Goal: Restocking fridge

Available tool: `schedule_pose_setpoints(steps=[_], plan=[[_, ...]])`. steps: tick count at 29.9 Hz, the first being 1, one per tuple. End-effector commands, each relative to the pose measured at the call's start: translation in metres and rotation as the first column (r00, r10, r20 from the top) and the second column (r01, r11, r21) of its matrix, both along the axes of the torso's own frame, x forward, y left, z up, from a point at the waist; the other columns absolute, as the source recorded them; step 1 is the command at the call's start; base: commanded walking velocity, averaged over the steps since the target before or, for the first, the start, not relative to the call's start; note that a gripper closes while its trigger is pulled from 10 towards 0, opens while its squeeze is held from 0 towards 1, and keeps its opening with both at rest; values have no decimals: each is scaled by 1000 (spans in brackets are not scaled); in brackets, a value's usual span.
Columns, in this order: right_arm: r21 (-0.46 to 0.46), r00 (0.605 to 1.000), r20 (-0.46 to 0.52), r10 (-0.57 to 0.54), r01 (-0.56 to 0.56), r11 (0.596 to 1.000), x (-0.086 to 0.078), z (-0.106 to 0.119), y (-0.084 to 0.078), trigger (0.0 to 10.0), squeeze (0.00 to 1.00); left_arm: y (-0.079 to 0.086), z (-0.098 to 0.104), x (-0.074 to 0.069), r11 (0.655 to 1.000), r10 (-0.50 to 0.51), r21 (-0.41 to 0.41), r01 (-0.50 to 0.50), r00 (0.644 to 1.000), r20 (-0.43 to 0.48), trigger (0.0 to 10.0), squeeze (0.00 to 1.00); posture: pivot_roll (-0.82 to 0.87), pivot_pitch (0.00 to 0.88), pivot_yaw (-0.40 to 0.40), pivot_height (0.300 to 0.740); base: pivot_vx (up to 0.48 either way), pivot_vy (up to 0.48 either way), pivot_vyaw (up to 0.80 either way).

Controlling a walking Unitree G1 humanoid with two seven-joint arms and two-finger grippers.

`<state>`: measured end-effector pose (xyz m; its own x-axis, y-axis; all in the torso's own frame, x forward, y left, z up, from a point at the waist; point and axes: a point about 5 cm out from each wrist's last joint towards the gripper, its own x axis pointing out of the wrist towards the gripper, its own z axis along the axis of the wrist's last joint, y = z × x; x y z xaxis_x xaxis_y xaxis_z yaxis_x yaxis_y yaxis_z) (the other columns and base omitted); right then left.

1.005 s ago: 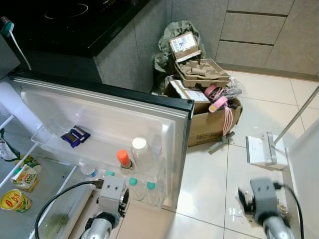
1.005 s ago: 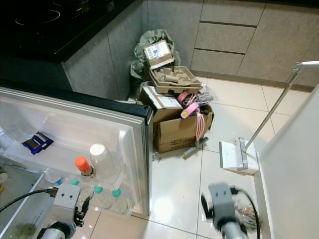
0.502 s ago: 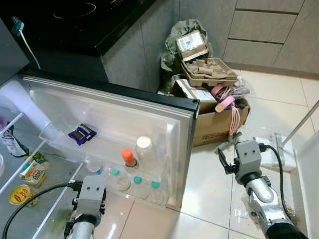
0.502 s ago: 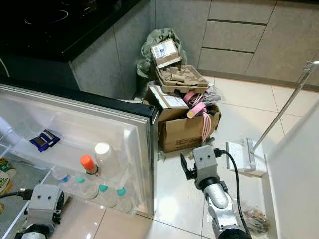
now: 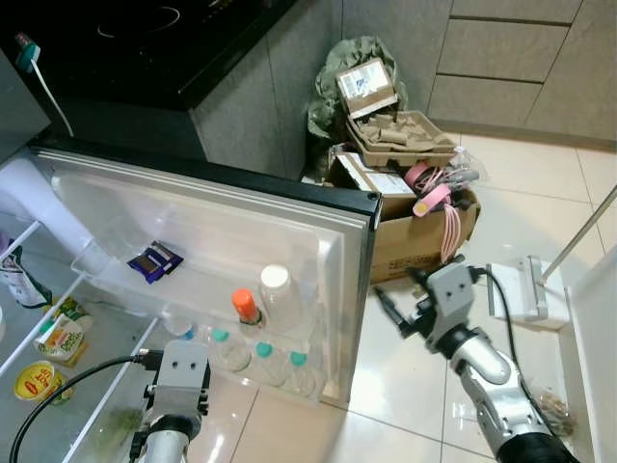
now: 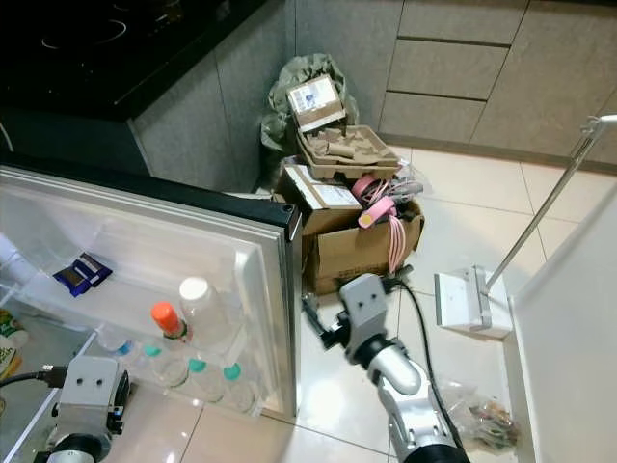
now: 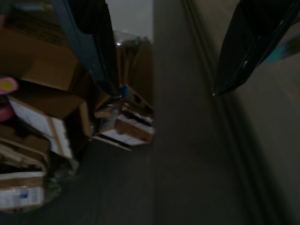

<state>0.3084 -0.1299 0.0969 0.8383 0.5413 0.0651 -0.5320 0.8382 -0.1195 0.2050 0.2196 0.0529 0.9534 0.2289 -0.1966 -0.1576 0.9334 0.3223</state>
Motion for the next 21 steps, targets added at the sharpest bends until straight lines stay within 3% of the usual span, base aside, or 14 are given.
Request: schedule_pose_setpoints(steps=[1,12,19,21], plan=[[6,998,-32,61,-61,998,-7,-4,6,10000,0,4,-4,-6,999,38,6,-38,999,-29,10000,0,-99,155,36,737,0,0,0],[41,949,-72,308,-306,951,-34,10,28,10000,0,8,-5,-7,998,62,11,-62,997,-36,10000,0,-97,152,34,737,0,0,0],[73,932,-80,353,-347,935,-41,22,25,10000,0,7,-5,-6,998,63,13,-63,997,-40,10000,0,-101,154,31,737,0,0,0],[44,945,-91,315,-312,949,-37,21,15,10000,0,7,-6,-5,998,66,15,-65,997,-41,10000,0,-101,154,31,737,0,0,0]])
